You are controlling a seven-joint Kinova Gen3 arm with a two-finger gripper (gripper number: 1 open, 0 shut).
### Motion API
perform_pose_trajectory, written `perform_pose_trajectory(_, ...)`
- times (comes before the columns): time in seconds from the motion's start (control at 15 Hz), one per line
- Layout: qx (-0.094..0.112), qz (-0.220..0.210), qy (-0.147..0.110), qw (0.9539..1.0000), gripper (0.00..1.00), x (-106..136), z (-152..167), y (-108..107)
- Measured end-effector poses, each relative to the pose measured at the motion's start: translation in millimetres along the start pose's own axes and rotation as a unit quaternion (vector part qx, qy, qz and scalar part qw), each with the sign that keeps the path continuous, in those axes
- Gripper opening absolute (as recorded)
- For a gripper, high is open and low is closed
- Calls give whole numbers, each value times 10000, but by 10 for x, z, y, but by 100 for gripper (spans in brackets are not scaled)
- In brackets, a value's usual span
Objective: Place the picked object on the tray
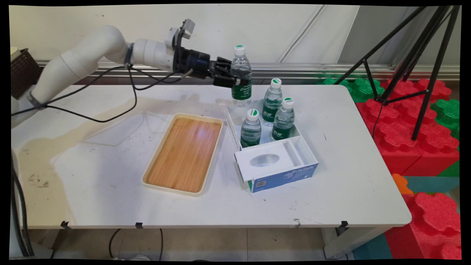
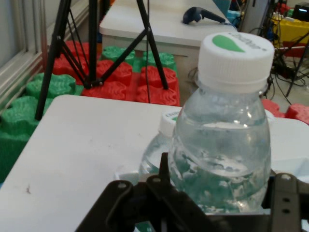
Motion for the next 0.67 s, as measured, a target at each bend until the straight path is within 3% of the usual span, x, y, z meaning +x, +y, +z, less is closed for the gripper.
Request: perform_pose_trajectory(0.67, -60, -40, -424, 9991, 0, -52, -771, 209)
